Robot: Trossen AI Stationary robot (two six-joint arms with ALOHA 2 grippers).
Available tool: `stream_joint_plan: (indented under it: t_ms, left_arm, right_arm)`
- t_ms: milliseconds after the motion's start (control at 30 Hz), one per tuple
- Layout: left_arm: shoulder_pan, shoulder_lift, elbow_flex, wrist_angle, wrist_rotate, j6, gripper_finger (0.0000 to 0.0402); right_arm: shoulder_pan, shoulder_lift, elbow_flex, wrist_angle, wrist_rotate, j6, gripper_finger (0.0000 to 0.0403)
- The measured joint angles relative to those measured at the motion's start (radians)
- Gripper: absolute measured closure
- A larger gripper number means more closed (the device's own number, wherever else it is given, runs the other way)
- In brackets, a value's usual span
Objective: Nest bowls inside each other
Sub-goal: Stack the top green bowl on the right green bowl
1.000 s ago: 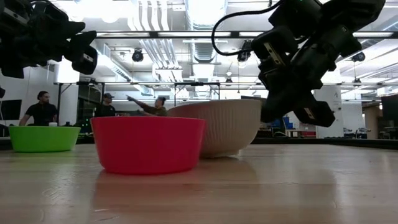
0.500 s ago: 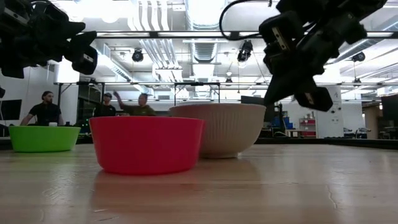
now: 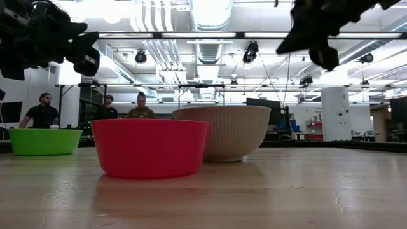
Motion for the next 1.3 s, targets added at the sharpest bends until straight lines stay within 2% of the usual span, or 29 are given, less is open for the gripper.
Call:
stream_joint_plan:
  t_ms: [200, 700, 1000, 1300]
  left_arm:
    - [0.0, 0.0, 0.0, 0.0, 0.0, 0.0, 0.028]
    - [-0.001, 0.0, 0.0, 0.0, 0.0, 0.0, 0.028]
    - [0.0, 0.0, 0.0, 0.0, 0.0, 0.0, 0.028]
    - [0.0, 0.0, 0.0, 0.0, 0.0, 0.0, 0.028]
  right_arm:
    - [0.002, -0.152, 0.0, 0.005, 0.049, -0.117, 0.0394]
    - [0.002, -0.464, 0.0, -0.039, 0.055, -0.357, 0.0394]
    - [0.037, -0.634, -0.001, -0.071, 0.034, -0.539, 0.0394]
    - [0.048, -0.819, -0.038, -0.085, -0.016, -0.605, 0.0394]
